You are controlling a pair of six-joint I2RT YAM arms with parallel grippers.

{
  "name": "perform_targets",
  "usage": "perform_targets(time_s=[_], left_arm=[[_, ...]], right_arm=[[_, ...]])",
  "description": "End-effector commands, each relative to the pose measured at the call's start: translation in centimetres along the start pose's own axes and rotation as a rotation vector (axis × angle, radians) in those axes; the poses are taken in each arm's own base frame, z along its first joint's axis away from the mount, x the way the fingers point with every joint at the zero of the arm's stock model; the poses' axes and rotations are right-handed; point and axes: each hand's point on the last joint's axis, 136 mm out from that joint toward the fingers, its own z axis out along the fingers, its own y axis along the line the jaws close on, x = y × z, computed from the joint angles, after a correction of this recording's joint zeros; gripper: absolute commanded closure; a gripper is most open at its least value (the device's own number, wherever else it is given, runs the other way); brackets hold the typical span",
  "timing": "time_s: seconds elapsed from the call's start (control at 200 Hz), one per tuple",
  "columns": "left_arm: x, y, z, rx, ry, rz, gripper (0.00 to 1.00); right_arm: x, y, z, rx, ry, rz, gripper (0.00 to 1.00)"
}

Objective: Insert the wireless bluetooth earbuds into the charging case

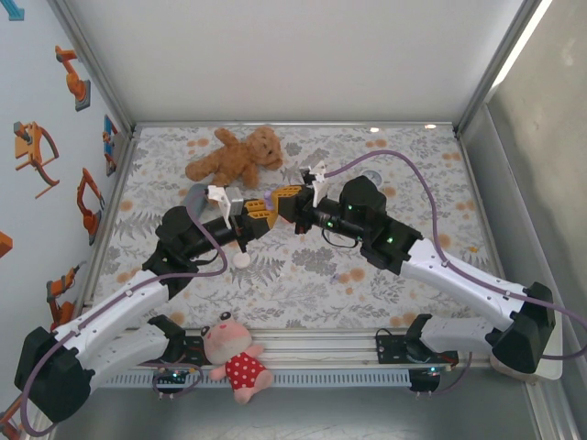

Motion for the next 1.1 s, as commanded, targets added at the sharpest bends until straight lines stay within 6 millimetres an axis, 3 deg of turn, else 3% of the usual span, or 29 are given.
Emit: perform_targets(time_s=[0.0,1.097], left_arm=[[-2.3,-1.2,-0.2,0.038,-0.045,0.054,0.99],[-2.4,-1.1,-0.4,0.022,-0.050,0.057,0.99]], right_arm=[[-0.7,0.2,0.1,0.009,-0.013,-0.026,0.90],[0.7,-0.4,0.3,0.023,0.021,-0.024,0.90]])
